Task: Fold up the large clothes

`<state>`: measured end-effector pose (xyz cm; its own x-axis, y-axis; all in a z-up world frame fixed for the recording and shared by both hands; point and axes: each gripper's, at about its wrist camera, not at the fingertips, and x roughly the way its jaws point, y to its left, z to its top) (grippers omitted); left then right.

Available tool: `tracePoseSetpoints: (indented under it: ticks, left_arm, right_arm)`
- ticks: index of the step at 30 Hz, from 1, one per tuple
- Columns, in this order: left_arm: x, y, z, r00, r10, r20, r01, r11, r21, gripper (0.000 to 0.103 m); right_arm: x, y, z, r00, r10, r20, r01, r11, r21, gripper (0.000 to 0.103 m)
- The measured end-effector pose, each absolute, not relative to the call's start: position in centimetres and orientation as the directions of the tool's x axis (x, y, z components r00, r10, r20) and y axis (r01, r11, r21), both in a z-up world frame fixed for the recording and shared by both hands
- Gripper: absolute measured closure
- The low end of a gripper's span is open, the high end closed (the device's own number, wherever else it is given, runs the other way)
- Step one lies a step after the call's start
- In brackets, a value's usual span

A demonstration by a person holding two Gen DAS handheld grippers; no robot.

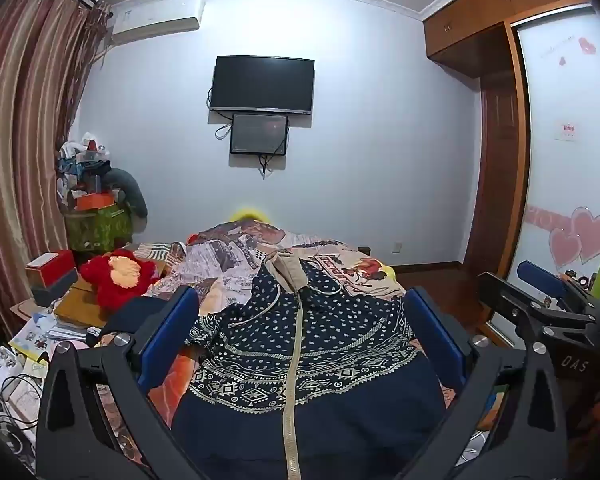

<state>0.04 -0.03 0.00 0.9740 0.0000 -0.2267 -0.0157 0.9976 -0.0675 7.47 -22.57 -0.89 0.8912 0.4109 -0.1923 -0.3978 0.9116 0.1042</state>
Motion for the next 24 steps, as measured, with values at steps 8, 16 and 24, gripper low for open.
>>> tracePoseSetpoints:
  ticks: [8, 16, 24]
  left_arm:
    - [-0.1, 0.0, 0.0, 0.973, 0.002, -0.229, -0.021, 0.997, -0.081, 0.0]
    - [0.1, 0.3, -0.3, 0.97, -0.005, -0.244, -0.015, 0.997, -0.081, 0.0]
    - [0.7, 0.5, -0.9, 0.967, -0.005, -0.254, -0.018, 0.996, -0.09, 0.0]
  right_arm:
    - [7.8, -22.4, -1.1, 0.889, 0.41, -0.201, -0.396, 0.912, 0.108, 0.0]
    - [8.1, -21.9, -1.9, 0.885, 0.411, -0.217, -0.396, 0.912, 0.109, 0.0]
    - [8.3, -21.8, -1.9, 0.884, 0.411, -0.223, -0.396, 0.912, 0.11, 0.0]
